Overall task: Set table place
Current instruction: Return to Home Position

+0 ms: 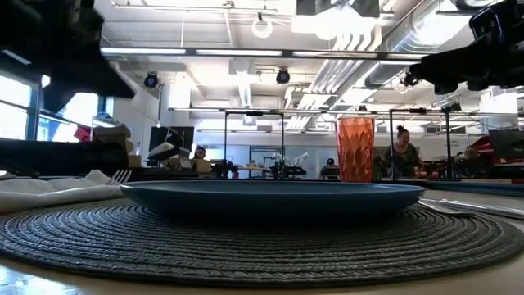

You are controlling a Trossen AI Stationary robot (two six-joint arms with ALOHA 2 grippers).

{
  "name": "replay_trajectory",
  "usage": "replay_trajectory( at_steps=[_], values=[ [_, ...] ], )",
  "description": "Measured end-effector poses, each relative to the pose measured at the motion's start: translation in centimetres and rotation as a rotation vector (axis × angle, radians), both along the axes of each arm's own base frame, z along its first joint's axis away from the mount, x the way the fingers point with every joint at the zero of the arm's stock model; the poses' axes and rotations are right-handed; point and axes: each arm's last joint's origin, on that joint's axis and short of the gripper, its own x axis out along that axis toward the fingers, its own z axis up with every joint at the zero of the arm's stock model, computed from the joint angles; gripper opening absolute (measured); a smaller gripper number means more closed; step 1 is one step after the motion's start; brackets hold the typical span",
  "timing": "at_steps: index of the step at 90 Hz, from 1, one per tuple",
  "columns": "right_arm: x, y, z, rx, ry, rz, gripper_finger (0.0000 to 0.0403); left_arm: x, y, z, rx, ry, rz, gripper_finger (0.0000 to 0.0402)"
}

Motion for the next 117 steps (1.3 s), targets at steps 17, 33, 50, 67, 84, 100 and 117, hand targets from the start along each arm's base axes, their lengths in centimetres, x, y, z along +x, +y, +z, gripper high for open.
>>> replay_trajectory(
  at_steps=[17, 33, 50, 67, 84, 100, 117],
  values=[
    [0.0, 0.0, 0.0, 0.033, -0.001, 0.001, 0.0145, 0.3, 0.3, 0.5, 0.102, -0.085, 0.012, 0.0000],
    [0.0, 0.0, -0.1, 0.075, 0.011, 0.002, 0.0145, 1.8, 0.1, 4.2, 0.163, -0.377, -0.433, 0.0000],
    [0.0, 0.0, -0.1, 0.107, 0.010, 0.003, 0.0145, 2.2, 3.5, 5.8, 0.247, -0.542, -0.513, 0.0000],
    [0.0, 0.0, -0.1, 0.105, 0.010, 0.003, 0.0145, 0.4, 6.1, 4.1, 0.233, -0.550, -0.492, 0.0000],
    [0.0, 0.0, -0.1, 0.104, 0.010, 0.003, 0.0145, -1.7, 6.9, 0.7, 0.135, -0.523, -0.368, 0.0001],
    [0.0, 0.0, -0.1, 0.098, 0.012, 0.004, 0.0145, -2.8, 7.2, -1.1, 0.100, -0.456, -0.326, 0.0001],
    [0.0, 0.0, -0.1, 0.097, 0.012, 0.005, 0.0145, -4.2, 7.6, -1.2, 0.128, -0.401, -0.320, 0.0001]
  ],
)
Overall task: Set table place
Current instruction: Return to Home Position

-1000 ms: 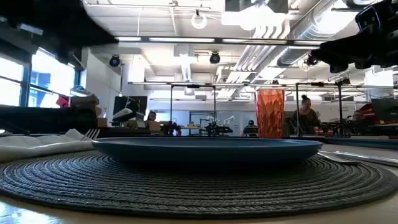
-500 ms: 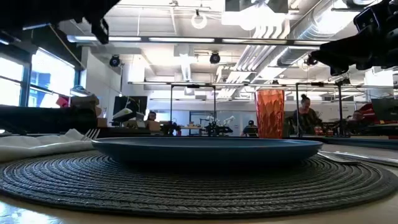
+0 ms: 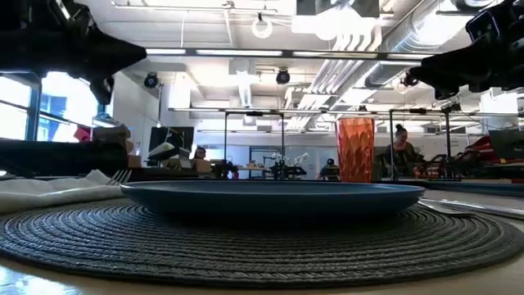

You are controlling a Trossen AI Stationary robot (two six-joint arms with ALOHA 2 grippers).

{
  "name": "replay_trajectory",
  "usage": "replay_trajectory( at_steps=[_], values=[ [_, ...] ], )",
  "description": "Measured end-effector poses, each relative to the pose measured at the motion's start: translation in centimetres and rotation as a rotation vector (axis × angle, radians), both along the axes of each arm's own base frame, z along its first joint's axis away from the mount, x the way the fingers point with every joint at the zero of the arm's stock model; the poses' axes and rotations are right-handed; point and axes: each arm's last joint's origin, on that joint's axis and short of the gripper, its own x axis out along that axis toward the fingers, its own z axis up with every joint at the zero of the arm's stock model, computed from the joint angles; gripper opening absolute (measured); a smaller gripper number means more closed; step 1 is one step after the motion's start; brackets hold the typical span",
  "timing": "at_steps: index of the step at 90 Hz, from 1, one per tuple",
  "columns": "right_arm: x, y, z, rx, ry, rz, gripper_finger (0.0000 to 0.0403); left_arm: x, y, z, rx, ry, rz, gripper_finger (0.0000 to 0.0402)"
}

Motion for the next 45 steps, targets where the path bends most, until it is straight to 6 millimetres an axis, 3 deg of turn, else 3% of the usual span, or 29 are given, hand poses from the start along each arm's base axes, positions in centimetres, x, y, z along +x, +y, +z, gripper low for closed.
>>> replay_trajectory(
  at_steps=[28, 45],
  values=[
    [0.0, 0.0, 0.0, 0.000, 0.000, 0.002, 0.0145, -1.8, 1.1, -1.1, 0.025, 0.097, -0.121, 0.0001],
    [0.0, 0.0, 0.0, 0.000, 0.000, 0.002, 0.0145, -1.9, 1.8, -1.2, 0.131, 0.118, -0.134, 0.0001]
  ],
)
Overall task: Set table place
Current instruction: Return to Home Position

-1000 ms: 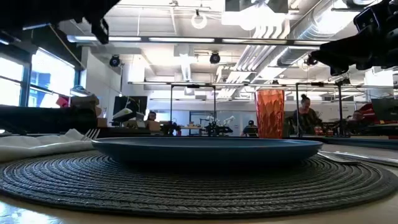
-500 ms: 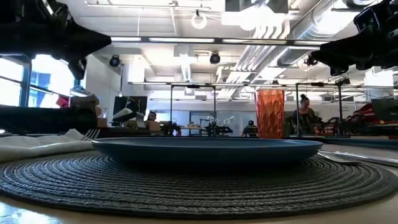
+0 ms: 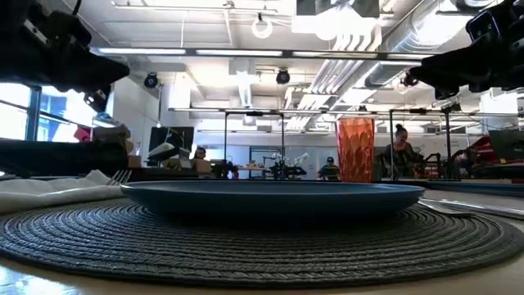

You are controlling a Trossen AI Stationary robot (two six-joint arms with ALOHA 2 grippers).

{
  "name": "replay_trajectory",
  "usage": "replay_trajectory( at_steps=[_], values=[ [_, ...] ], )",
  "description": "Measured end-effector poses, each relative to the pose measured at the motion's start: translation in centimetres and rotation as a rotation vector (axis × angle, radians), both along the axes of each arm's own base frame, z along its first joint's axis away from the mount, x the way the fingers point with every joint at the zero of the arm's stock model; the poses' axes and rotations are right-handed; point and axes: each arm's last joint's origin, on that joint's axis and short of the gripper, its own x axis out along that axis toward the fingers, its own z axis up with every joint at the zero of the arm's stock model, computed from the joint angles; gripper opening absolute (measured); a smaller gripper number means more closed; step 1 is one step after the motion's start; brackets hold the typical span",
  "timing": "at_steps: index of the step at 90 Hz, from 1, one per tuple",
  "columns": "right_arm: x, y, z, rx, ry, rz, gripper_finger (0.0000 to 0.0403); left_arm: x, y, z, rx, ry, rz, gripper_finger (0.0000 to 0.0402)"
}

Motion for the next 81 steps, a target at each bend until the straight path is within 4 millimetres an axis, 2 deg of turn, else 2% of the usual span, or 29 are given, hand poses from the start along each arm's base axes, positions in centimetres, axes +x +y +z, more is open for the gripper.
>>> replay_trajectory(
  at_steps=[19, 44, 81],
  values=[
    [0.00, 0.00, 0.00, 0.000, 0.001, 0.000, 0.0145, -0.22, 0.20, 0.28, -0.189, -0.045, 0.029, 0.0001],
    [0.00, 0.00, -0.01, 0.000, 0.001, 0.000, 0.0145, -0.16, 0.29, 0.24, -0.131, -0.040, 0.061, 0.0001],
    [0.00, 0.00, -0.01, 0.000, 0.001, 0.000, 0.0145, -0.15, 0.29, 0.24, -0.140, -0.039, 0.060, 0.0001]
  ],
)
